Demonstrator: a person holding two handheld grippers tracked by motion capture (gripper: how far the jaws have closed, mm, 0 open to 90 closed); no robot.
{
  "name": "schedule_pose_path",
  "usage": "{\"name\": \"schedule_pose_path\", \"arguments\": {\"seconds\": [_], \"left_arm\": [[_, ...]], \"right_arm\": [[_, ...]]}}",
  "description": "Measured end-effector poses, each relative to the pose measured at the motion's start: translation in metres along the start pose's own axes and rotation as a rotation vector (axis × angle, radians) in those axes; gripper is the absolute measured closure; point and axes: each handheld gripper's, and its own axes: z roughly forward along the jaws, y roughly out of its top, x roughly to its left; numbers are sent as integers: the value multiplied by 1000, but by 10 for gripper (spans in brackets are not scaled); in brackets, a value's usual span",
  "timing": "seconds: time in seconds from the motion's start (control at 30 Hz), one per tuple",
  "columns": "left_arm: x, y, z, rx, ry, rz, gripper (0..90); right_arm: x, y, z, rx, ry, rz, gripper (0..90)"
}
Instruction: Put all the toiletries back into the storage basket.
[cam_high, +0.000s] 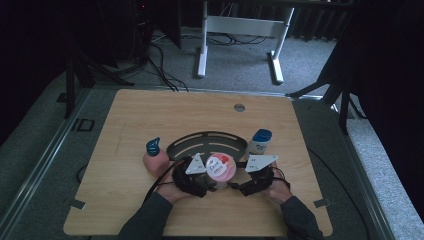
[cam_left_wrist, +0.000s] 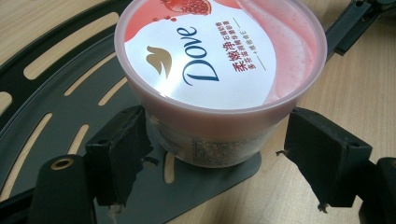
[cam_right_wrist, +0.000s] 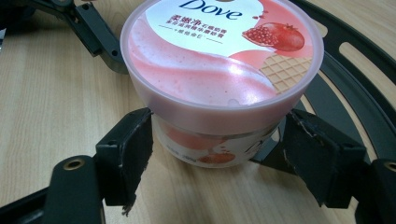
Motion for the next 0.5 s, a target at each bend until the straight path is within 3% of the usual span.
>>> {"name": "schedule_pose_path", "arguments": {"seconds": [0.5], "left_arm": [[7, 0, 1, -1, 34, 1, 218]], "right_arm": [[-9, 3, 8, 0, 5, 7, 247]]}}
